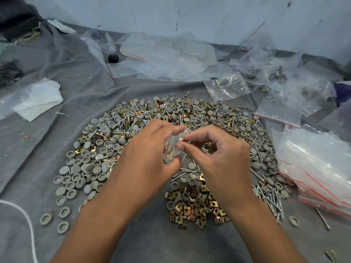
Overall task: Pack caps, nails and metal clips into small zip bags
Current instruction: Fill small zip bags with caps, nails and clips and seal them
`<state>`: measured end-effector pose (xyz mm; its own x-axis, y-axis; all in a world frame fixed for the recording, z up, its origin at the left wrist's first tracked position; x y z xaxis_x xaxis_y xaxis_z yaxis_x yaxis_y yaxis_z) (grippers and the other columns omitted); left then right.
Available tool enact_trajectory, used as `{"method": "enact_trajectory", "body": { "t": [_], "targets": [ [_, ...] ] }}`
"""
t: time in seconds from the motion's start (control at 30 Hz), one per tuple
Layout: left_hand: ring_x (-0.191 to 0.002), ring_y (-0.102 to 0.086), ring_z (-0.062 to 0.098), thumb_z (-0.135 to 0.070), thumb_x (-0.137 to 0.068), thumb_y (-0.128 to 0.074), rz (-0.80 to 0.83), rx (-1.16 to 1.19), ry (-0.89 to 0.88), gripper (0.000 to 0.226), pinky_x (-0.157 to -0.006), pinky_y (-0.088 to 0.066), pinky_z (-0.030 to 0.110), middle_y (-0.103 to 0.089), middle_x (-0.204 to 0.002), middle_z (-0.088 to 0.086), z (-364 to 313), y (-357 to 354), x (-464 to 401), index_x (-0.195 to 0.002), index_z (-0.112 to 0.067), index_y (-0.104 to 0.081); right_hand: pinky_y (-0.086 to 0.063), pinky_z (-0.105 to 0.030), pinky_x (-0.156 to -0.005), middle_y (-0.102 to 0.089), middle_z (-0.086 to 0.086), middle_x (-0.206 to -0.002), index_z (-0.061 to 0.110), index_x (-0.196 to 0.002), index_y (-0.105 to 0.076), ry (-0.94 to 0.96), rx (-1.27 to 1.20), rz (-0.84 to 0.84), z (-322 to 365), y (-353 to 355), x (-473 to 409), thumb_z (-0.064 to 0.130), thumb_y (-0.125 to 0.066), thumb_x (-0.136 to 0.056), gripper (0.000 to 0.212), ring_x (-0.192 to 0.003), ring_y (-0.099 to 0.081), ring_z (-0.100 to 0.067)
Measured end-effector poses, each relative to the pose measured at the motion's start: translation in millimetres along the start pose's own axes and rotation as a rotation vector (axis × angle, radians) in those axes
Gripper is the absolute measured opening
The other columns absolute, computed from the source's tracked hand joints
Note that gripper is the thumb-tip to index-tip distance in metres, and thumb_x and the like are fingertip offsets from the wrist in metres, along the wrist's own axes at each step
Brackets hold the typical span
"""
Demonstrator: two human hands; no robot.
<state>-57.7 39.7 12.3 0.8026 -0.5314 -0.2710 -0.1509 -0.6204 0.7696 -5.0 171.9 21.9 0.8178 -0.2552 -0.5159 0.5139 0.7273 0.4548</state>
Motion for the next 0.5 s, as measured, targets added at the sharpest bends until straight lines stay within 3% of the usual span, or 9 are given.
{"method": "enact_trajectory", "body": {
  "t": [0.1,0.23,0.3,0.4,0.47,0.5],
  "targets": [
    [-0.087,-0.045,-0.020,-0.037,-0.078,-0.064,-0.005,0.000,0.002,0.057,-0.074,-0.035,0.007,-0.050,-0.116,-0.027,1,1,0,-0.134,-0.036,-0.057,-0.048,-0.018,-0.073,-0.069,0.020,-0.087,0.025,-0.090,-0.075,0.027,0.070,-0.033,-1,3,0,0.033,-0.082,-0.082,0.014,-0.081,-0.065,-0.005],
    [-0.087,-0.045,-0.018,-0.033,-0.080,-0.064,-0.008,-0.018,-0.002,0.054,-0.072,-0.035,0.007,-0.052,-0.113,-0.025,0,2,-1,-0.133,-0.035,-0.058,-0.035,-0.011,-0.091,-0.064,0.012,-0.103,0.025,-0.097,-0.077,0.051,0.241,0.022,2,-5,0,0.037,-0.080,-0.082,0.020,-0.103,-0.056,-0.012],
    [-0.088,-0.045,-0.019,-0.036,-0.080,-0.064,-0.001,-0.028,0.002,0.055,-0.073,-0.036,0.007,-0.049,-0.113,-0.027,-1,1,-1,-0.135,-0.036,-0.056,-0.038,-0.014,-0.093,-0.060,0.012,-0.106,0.027,-0.104,-0.075,0.032,0.226,0.069,3,-5,1,0.039,-0.077,-0.084,0.023,-0.105,-0.054,-0.011],
    [-0.089,-0.045,-0.020,-0.037,-0.080,-0.067,0.002,-0.029,0.008,0.058,-0.074,-0.037,0.006,-0.047,-0.110,-0.030,-1,2,-1,-0.136,-0.040,-0.052,-0.045,-0.014,-0.081,-0.058,0.021,-0.099,0.035,-0.093,-0.069,-0.013,0.233,0.097,-2,16,3,0.042,-0.069,-0.089,0.008,-0.094,-0.057,0.003],
    [-0.088,-0.044,-0.019,-0.034,-0.080,-0.070,0.004,-0.036,0.012,0.061,-0.076,-0.037,0.006,-0.046,-0.111,-0.029,-1,2,0,-0.137,-0.041,-0.050,-0.042,-0.012,-0.068,-0.059,0.025,-0.092,0.041,-0.083,-0.062,-0.200,0.355,0.145,-26,41,4,0.047,-0.066,-0.088,0.009,-0.084,-0.057,0.008],
    [-0.088,-0.044,-0.018,-0.033,-0.080,-0.071,0.006,-0.040,0.014,0.062,-0.076,-0.037,0.005,-0.046,-0.112,-0.029,-1,2,0,-0.138,-0.041,-0.049,-0.043,-0.017,-0.066,-0.060,0.023,-0.090,0.040,-0.081,-0.061,-0.360,0.430,0.213,-47,53,8,0.050,-0.067,-0.087,0.013,-0.078,-0.058,0.005]
  ]
}}
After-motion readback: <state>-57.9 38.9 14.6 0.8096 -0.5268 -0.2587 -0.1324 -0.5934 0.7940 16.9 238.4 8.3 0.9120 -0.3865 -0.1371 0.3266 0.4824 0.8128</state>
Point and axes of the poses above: each hand's wrist, its own x-axis away from the middle knuckle, its own y-axis out of the back of the hand, z = x × y, the point moved 7 cm from there along -x, towards the middle knuckle
